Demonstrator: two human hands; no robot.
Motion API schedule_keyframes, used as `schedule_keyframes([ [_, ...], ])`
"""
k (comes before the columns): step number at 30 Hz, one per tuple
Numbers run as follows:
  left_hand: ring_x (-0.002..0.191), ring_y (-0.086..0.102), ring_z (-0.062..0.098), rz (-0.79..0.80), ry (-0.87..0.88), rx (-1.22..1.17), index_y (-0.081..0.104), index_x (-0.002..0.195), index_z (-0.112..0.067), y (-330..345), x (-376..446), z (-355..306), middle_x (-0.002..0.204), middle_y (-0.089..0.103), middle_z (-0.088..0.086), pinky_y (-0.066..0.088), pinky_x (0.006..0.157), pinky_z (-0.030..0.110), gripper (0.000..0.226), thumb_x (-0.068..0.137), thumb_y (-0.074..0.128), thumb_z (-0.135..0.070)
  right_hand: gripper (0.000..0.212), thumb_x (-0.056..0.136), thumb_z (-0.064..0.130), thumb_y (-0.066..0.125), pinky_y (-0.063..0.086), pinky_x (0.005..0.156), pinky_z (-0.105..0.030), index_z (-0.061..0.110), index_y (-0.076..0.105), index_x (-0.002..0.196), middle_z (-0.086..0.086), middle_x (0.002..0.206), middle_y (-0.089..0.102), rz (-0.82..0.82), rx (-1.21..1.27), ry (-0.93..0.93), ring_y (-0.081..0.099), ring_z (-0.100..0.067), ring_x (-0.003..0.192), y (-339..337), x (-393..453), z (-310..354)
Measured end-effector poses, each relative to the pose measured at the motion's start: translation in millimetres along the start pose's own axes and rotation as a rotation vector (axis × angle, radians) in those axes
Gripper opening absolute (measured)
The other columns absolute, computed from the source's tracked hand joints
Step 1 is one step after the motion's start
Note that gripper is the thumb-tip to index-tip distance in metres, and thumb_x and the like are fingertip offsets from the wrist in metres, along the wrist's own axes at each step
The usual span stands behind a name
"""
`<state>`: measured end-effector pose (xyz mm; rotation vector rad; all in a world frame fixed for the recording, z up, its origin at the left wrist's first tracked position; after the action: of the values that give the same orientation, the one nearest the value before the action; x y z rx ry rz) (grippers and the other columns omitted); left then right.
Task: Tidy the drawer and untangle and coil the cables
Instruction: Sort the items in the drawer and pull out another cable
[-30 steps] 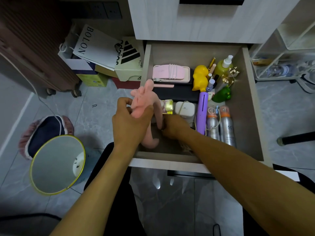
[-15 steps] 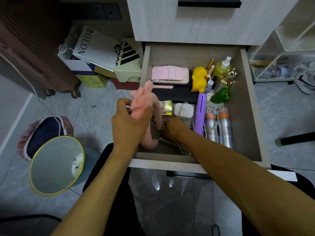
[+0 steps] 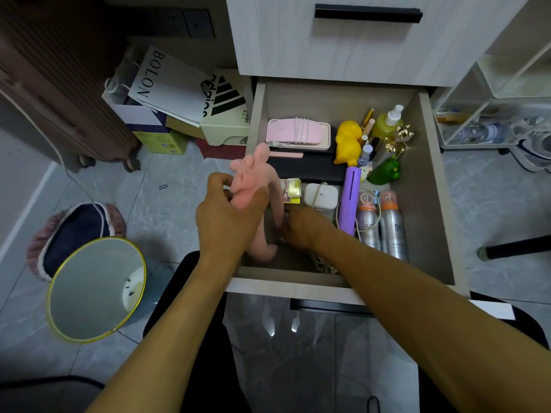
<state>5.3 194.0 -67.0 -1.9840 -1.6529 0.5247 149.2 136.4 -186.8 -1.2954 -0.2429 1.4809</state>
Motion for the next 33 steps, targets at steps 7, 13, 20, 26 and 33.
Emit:
schedule_keyframes([
  [7,0.069,0.053,0.003,-0.001,-0.046,-0.009,0.045,0.113,-0.016,-1,1,-2,0.077,0.049,-0.015,0.039,0.057,0.017,0.046,0.085,0.069,-0.043,0.049,0.095,0.031,0.057,0.042,0.074,-0.034,0.005,0.039,0.132,-0.017,0.119,0.060,-0.171,0.151,0.077,0.060,-0.034,0.105,-33,-13,3],
  [13,0.076,0.061,0.016,0.002,0.024,0.013,0.041,0.104,-0.026,-9,-7,-18,0.079,0.055,-0.011,0.056,0.069,0.043,0.050,0.076,0.066,-0.060,0.026,0.097,0.024,0.044,0.037,0.069,-0.035,0.003,0.046,0.112,-0.022,0.110,0.061,-0.407,0.206,-0.026,0.057,-0.041,0.097,-93,-35,23],
  [20,0.069,0.061,0.016,0.121,0.142,0.150,0.038,0.096,-0.031,3,-15,-46,0.076,0.060,-0.008,0.055,0.063,0.044,0.048,0.076,0.061,-0.068,0.023,0.100,0.025,0.037,0.043,0.072,-0.037,0.007,0.048,0.108,-0.016,0.097,0.055,-0.486,0.052,-0.001,0.058,-0.036,0.093,-122,-89,-29],
  [26,0.064,0.055,0.024,0.208,0.312,0.366,0.037,0.096,-0.020,30,-24,-74,0.073,0.057,-0.001,0.038,0.051,0.032,0.038,0.088,0.060,-0.050,0.019,0.097,0.027,0.041,0.043,0.080,-0.044,0.009,0.045,0.101,-0.022,0.109,0.061,-0.462,0.137,0.140,0.056,-0.041,0.096,-119,-99,-77],
  [33,0.069,0.058,0.025,0.308,0.317,0.523,0.035,0.094,-0.021,74,-31,-76,0.086,0.058,0.002,0.040,0.056,0.031,0.028,0.091,0.051,-0.044,0.031,0.100,0.025,0.038,0.039,0.071,-0.035,0.003,0.048,0.120,-0.018,0.111,0.061,-0.556,0.101,0.208,0.059,-0.038,0.099,-149,-97,-101],
])
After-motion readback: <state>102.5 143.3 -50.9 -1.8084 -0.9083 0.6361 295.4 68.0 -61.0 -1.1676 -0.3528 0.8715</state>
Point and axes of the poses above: each hand's wrist, its own x-axis towards the middle knuckle, its own y-axis out of the palm, z = x × y, the point moved 10 cm from there along x, towards the middle knuckle
